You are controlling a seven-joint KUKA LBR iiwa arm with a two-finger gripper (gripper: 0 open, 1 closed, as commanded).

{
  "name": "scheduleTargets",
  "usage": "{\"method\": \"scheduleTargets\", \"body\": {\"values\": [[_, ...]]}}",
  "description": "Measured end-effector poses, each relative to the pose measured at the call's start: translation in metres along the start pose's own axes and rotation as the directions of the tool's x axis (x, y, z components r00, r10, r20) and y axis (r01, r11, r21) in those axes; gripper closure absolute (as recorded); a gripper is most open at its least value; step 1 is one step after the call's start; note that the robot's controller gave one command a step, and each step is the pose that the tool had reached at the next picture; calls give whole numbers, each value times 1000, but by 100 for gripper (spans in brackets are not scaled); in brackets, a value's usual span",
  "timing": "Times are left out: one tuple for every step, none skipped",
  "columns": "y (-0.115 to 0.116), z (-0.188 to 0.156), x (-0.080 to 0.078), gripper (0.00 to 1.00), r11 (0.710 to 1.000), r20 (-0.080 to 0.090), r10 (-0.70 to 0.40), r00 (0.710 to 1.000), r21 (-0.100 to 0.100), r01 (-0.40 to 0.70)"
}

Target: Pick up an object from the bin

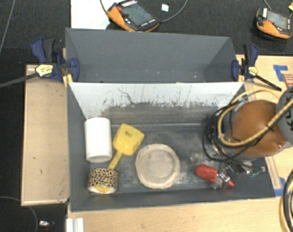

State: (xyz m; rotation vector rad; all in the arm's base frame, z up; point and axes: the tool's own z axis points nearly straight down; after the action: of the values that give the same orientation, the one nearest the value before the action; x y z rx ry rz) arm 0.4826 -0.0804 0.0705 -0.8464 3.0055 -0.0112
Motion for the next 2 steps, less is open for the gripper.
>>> {"method": "scheduleTargets", "body": {"values": [[-16,0,13,100,848,-12,530,848,-2,-530],[-16,0,13,100,849,-12,529,849,-3,-529]]}}
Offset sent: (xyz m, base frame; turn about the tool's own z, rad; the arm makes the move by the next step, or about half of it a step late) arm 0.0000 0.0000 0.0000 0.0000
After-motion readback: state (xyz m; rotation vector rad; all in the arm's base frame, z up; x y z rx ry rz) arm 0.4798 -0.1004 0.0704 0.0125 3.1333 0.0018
